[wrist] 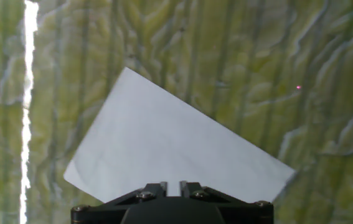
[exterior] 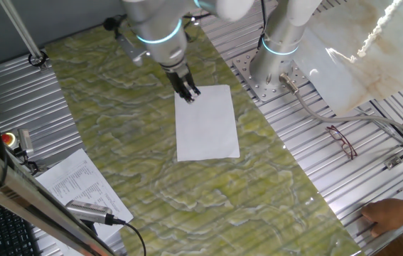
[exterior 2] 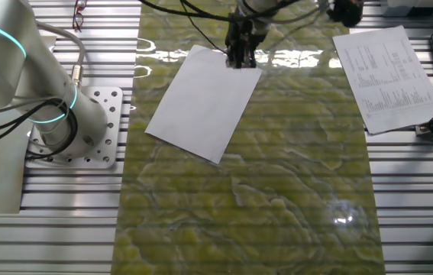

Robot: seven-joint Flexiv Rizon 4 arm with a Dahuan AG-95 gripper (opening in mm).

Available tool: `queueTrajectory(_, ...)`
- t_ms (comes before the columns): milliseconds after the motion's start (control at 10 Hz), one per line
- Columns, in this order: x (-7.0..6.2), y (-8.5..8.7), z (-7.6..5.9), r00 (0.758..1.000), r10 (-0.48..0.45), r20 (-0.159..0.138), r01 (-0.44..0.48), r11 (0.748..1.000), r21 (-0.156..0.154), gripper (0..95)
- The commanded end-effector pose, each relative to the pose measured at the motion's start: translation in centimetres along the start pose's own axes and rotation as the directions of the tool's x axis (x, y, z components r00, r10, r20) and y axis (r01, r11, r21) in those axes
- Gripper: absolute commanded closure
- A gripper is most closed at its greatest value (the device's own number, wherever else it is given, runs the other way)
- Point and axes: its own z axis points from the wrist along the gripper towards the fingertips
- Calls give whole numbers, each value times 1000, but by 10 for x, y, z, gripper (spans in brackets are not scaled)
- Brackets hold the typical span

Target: Flip over and spread out the paper that is laid flat on the table

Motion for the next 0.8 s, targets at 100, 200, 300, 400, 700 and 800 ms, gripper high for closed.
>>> queueTrajectory(100,2,-6,0,1000,7,-8,-6,1000,15,760)
queueTrajectory(200,3,-12,-2,1000,13,-12,-13,1000,23,760)
queueTrajectory(300,4,-20,-6,1000,10,-22,-9,999,37,760)
queueTrajectory(400,5,-27,-9,1000,3,-24,-2,999,46,760)
queueTrajectory(700,11,-48,-19,1000,5,-25,-4,999,43,950)
queueTrajectory(800,12,-53,-22,1000,2,-22,-1,999,45,950)
